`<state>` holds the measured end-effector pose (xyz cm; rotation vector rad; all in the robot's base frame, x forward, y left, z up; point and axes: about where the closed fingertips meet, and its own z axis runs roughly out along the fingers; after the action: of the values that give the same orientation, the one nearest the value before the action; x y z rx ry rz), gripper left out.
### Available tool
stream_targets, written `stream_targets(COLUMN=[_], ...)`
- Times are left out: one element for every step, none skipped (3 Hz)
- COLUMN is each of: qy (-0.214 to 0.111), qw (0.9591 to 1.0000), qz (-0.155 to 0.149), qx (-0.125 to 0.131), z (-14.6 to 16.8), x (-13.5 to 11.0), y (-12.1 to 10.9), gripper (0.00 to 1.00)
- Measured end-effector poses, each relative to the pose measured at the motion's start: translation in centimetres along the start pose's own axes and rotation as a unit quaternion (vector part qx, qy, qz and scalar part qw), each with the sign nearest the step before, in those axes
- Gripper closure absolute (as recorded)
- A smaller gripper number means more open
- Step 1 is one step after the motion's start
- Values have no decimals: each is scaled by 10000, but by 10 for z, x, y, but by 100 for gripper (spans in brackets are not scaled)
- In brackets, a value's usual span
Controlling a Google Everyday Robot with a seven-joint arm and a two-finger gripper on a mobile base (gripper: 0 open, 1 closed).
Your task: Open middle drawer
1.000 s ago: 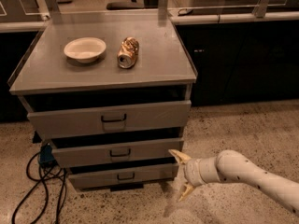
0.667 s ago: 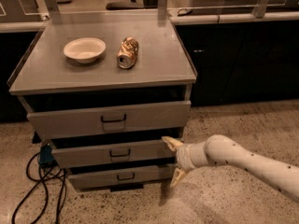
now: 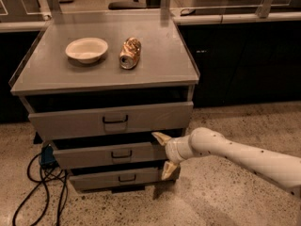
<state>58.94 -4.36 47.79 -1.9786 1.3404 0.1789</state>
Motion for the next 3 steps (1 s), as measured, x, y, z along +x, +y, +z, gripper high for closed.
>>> stream_targets(qy=[-31, 219, 569], qw=[10000, 9996, 9972], qz=[-48, 15, 335], qx=[-23, -169, -357], z=[5, 16, 59], x=[-6, -3, 11], y=[-4, -4, -8], gripper=[0, 0, 0])
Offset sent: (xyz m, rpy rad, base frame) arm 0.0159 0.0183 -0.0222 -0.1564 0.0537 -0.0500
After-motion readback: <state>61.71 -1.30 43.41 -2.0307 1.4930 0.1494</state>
